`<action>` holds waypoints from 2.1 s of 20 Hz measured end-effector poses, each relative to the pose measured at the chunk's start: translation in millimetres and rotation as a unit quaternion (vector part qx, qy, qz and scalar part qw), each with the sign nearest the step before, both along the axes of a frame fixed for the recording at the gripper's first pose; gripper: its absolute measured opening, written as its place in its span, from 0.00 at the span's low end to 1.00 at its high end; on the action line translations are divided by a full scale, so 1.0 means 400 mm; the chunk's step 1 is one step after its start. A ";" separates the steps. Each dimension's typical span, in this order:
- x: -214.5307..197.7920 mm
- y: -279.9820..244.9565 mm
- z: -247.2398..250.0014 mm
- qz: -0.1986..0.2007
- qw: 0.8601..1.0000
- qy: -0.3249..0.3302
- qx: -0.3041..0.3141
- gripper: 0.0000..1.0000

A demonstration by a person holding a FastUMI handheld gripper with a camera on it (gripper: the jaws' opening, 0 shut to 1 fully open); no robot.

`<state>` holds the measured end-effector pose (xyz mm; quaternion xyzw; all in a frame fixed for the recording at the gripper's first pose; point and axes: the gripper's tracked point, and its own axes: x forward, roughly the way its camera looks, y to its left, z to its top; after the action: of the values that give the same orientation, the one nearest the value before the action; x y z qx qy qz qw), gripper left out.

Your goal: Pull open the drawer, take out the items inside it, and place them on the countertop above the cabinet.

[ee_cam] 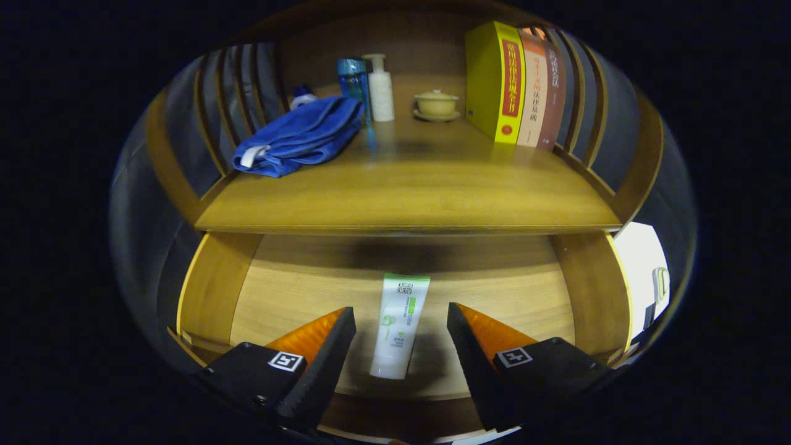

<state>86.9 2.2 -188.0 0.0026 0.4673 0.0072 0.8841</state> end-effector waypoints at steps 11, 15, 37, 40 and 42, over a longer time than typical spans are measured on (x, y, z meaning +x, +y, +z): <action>-0.006 0.051 -0.118 -0.013 0.992 0.129 0.006 0.95; -0.014 0.047 -0.136 -0.017 0.988 0.152 0.004 0.82; 0.030 0.149 0.204 0.030 0.998 -0.016 0.052 0.54; 0.029 0.157 0.270 0.030 0.996 -0.041 0.067 0.54; 0.056 0.167 0.310 0.029 0.995 -0.064 0.070 0.54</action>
<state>109.4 68.9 -64.1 0.0505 0.4078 0.0660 0.9093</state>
